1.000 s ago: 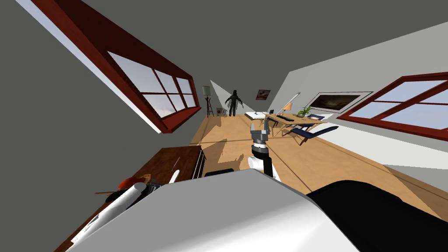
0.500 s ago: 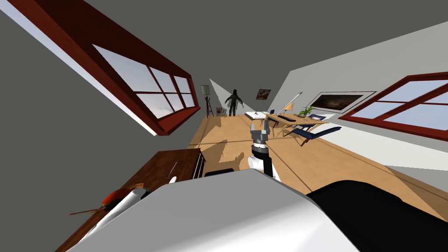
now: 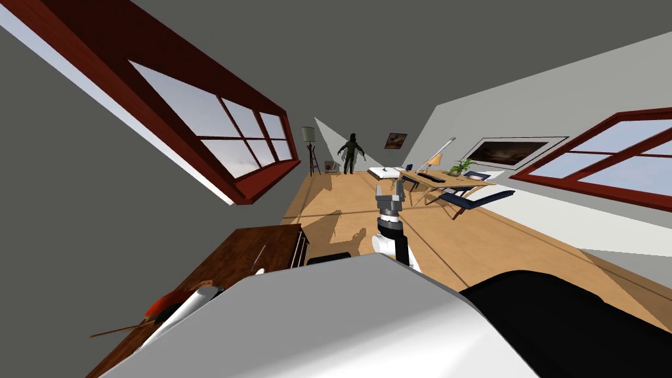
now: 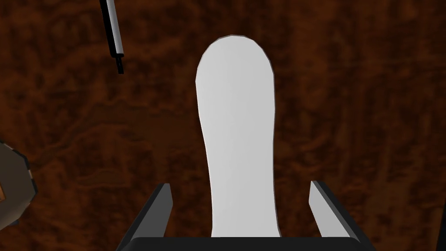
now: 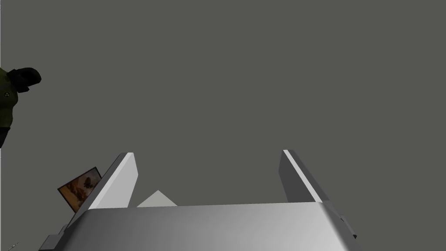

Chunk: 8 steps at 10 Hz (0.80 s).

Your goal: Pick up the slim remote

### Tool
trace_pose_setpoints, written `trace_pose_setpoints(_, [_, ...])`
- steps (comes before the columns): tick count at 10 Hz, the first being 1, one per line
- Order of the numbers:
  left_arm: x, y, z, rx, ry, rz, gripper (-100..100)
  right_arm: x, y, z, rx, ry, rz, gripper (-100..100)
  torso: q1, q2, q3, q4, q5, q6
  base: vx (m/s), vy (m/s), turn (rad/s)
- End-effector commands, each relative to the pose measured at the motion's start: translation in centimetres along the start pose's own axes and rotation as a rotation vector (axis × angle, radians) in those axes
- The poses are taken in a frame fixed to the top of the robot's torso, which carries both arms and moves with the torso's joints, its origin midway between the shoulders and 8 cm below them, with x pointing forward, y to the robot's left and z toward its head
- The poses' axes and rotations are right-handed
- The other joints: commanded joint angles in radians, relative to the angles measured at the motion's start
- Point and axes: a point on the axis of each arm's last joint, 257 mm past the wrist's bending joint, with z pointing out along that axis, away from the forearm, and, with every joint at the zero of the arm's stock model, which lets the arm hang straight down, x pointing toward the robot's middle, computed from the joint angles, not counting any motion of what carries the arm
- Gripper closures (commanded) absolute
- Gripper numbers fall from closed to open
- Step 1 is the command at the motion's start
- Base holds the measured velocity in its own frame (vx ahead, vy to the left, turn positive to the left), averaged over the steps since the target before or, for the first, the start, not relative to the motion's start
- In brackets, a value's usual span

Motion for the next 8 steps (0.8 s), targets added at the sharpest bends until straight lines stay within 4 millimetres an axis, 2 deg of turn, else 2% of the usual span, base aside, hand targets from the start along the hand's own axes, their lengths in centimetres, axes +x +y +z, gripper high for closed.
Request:
trace_pose_setpoints(1, [0.0,0.0,0.0,0.000,0.000,0.000,0,0.0,0.0,0.0,0.000,0.000,0.000,0,0.000,0.000,0.000,0.000,0.000,0.000,0.000,0.000,0.000])
trace_pose_setpoints(2, [-0.1,1.4,1.1,-0.001,-0.001,0.006,-100,0.0,0.0,0.0,0.000,0.000,0.000,0,0.000,0.001,0.000,0.000,0.000,0.000,0.023,0.042,0.051])
trace_pose_setpoints(5, [-0.1,3.5,2.6,-0.003,-0.001,0.016,-100,0.0,0.0,0.0,0.000,0.000,0.000,0,0.005,-0.001,-0.001,0.000,0.001,0.000,0.031,0.080,0.034])
trace_pose_setpoints(6, [-0.2,2.9,2.3,-0.003,-0.002,0.016,-100,0.0,0.0,0.0,0.000,0.000,0.000,0,0.005,-0.001,0.000,0.000,0.001,0.000,0.008,0.031,0.001])
trace_pose_setpoints(7, [-0.2,2.9,2.3,-0.002,-0.001,0.015,100,0.0,0.0,0.0,0.000,0.000,0.000,0,0.002,0.000,0.000,0.000,0.000,0.000,0.000,0.000,0.000])
trace_pose_setpoints(8, [-0.2,3.2,2.4,-0.007,-0.002,0.015,100,0.0,0.0,0.0,0.000,0.000,0.000,0,0.002,0.000,0.000,0.000,0.000,0.000,0.000,0.000,0.000])
